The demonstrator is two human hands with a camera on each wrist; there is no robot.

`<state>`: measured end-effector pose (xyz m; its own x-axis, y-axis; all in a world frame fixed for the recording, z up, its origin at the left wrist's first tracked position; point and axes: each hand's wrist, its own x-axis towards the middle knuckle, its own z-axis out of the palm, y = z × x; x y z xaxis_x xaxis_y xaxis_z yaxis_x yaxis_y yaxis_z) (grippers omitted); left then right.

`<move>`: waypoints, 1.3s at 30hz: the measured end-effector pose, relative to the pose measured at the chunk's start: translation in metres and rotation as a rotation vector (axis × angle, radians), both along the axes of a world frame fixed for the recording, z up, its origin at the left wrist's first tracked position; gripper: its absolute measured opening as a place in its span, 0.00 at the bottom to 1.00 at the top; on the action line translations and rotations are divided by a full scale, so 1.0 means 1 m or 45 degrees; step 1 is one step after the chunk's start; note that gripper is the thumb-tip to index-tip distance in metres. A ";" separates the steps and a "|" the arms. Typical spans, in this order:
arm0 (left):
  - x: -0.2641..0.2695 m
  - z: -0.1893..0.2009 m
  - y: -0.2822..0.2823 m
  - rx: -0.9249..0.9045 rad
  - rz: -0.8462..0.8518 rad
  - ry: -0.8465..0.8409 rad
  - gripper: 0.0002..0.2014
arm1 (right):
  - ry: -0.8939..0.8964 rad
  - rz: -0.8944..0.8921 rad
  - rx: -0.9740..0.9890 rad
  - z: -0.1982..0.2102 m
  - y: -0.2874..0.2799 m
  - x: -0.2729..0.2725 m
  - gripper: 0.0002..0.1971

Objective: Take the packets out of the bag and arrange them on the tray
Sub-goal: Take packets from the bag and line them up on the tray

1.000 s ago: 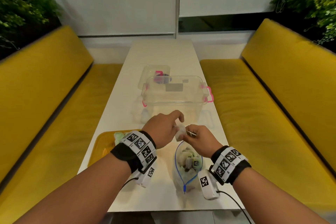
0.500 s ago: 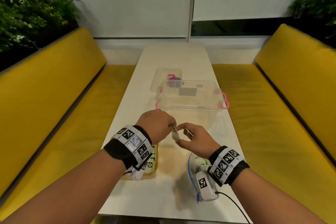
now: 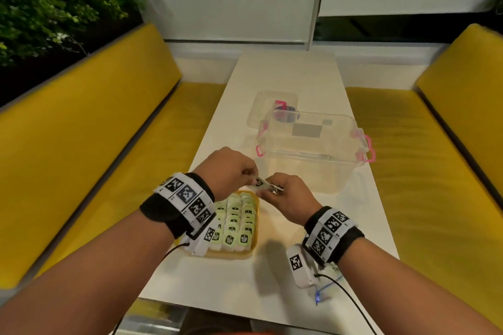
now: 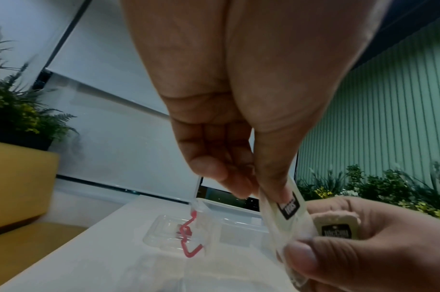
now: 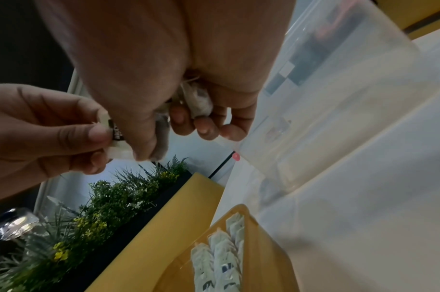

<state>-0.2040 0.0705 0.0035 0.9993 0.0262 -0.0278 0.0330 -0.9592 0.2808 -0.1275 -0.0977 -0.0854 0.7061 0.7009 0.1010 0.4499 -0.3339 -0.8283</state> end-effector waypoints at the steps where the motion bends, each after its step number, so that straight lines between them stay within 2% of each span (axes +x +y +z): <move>1: -0.001 0.000 0.006 -0.009 0.011 -0.006 0.05 | 0.005 -0.009 0.008 -0.001 0.003 0.000 0.05; 7: -0.012 -0.006 0.052 0.201 0.136 0.023 0.07 | 0.255 -0.084 0.074 -0.013 0.009 0.005 0.08; 12: -0.013 -0.029 0.076 0.492 0.166 0.355 0.07 | 0.349 -0.108 0.060 -0.021 0.013 0.011 0.07; 14: -0.010 -0.045 0.082 0.561 0.161 0.512 0.06 | 0.395 -0.105 0.056 -0.022 0.016 0.013 0.08; 16: -0.005 -0.062 0.088 0.589 0.150 0.652 0.09 | 0.442 -0.110 0.044 -0.023 0.019 0.015 0.09; 19: 0.002 -0.082 0.092 0.652 0.132 0.749 0.12 | 0.414 -0.067 0.008 -0.026 0.022 0.017 0.04; 22: 0.009 -0.096 0.096 0.684 0.139 0.735 0.11 | 0.386 -0.018 0.003 -0.030 0.025 0.016 0.02; 26: 0.016 -0.105 0.098 0.686 0.180 0.642 0.11 | 0.460 -0.010 0.034 -0.029 0.031 0.014 0.02; 30: 0.018 -0.111 0.102 0.712 0.201 0.560 0.10 | 0.530 -0.004 0.054 -0.024 0.034 0.013 0.07; 37: 0.018 -0.109 0.107 0.649 0.246 0.457 0.09 | 0.535 0.014 0.061 -0.032 0.042 0.015 0.04; 39: 0.016 -0.103 0.106 0.557 0.257 0.380 0.08 | 0.547 0.015 0.055 -0.031 0.044 0.014 0.05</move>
